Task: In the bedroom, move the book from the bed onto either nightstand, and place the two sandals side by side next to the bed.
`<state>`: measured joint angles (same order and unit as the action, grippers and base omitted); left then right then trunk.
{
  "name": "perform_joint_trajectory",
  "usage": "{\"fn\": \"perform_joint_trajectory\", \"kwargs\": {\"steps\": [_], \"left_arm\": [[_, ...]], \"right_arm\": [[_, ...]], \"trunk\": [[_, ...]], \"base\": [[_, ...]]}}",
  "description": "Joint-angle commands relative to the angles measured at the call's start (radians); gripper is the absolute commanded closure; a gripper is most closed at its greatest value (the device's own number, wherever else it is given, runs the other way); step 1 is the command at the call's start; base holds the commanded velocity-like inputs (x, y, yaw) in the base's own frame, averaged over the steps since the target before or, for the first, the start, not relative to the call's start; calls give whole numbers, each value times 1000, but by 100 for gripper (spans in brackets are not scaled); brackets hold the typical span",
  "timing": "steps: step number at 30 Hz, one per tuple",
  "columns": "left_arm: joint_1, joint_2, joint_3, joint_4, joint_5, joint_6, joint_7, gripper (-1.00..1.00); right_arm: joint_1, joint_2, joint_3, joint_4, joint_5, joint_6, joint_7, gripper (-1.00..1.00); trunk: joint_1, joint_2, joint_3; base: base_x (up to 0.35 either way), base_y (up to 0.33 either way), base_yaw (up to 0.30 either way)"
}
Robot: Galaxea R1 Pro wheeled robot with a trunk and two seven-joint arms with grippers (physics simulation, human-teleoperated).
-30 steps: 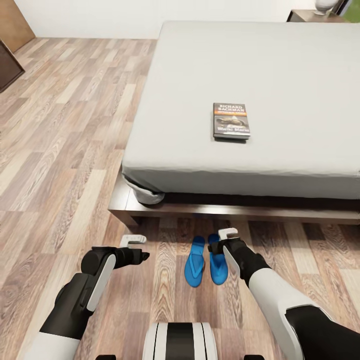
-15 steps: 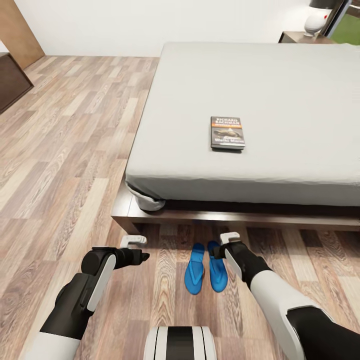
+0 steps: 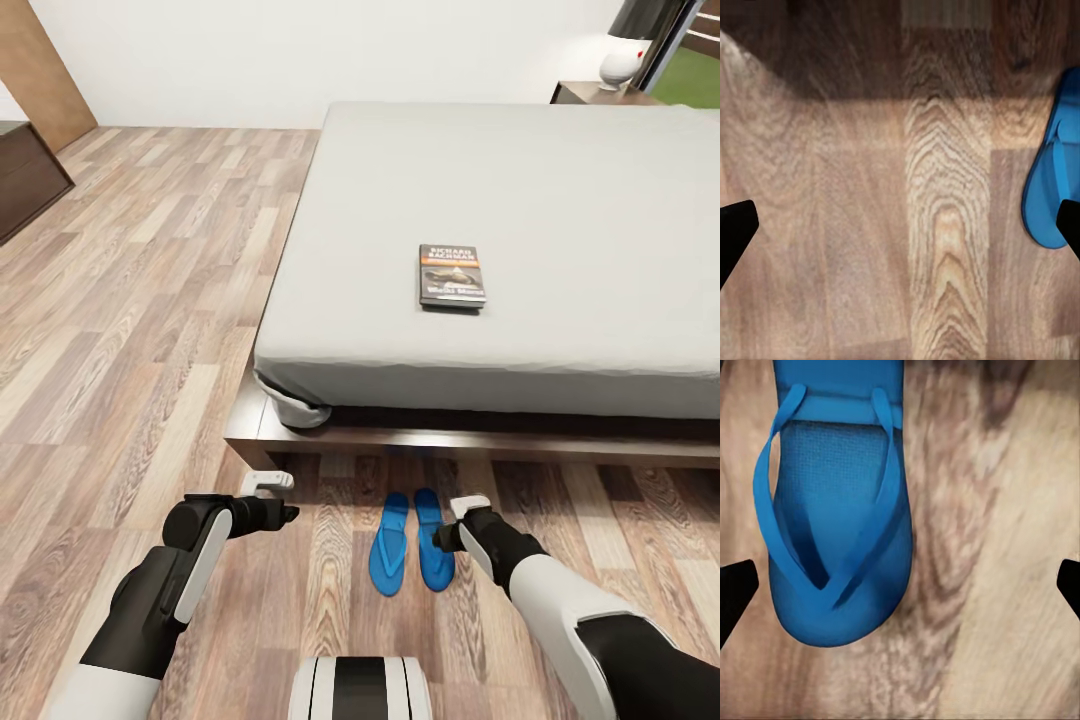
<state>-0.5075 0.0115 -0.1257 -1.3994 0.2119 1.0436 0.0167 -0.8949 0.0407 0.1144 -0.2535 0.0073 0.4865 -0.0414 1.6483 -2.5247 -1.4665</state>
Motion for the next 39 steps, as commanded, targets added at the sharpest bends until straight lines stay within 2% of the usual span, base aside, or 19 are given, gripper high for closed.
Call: {"fn": "perform_joint_trajectory", "kwargs": {"steps": [1, 11, 27, 33, 39], "left_arm": [[0, 1, -1, -1, 3, 4, 2, -100], [0, 1, -2, -1, 3, 4, 2, -100], [0, 1, -2, 18, 2, 4, 3, -100], [-1, -2, -5, 59, 1, 4, 4, -100], [-2, -3, -20, 143, 1, 4, 6, -100]], "right_arm": [[4, -3, 5, 2, 0, 6, -3, -100], [26, -24, 4, 17, -1, 6, -4, -100], [33, -38, 4, 19, -1, 6, -4, -100], [39, -39, 4, 19, -1, 8, -4, -100], [55, -39, 4, 20, -1, 11, -5, -100]], "trunk": [[0, 0, -1], [0, 0, -1], [-7, 3, 61], [-10, 5, 84], [-13, 6, 108]], "base": [[0, 0, 0], [0, 0, 0], [0, 0, 0], [0, 0, 0], [0, 0, 0]]}}
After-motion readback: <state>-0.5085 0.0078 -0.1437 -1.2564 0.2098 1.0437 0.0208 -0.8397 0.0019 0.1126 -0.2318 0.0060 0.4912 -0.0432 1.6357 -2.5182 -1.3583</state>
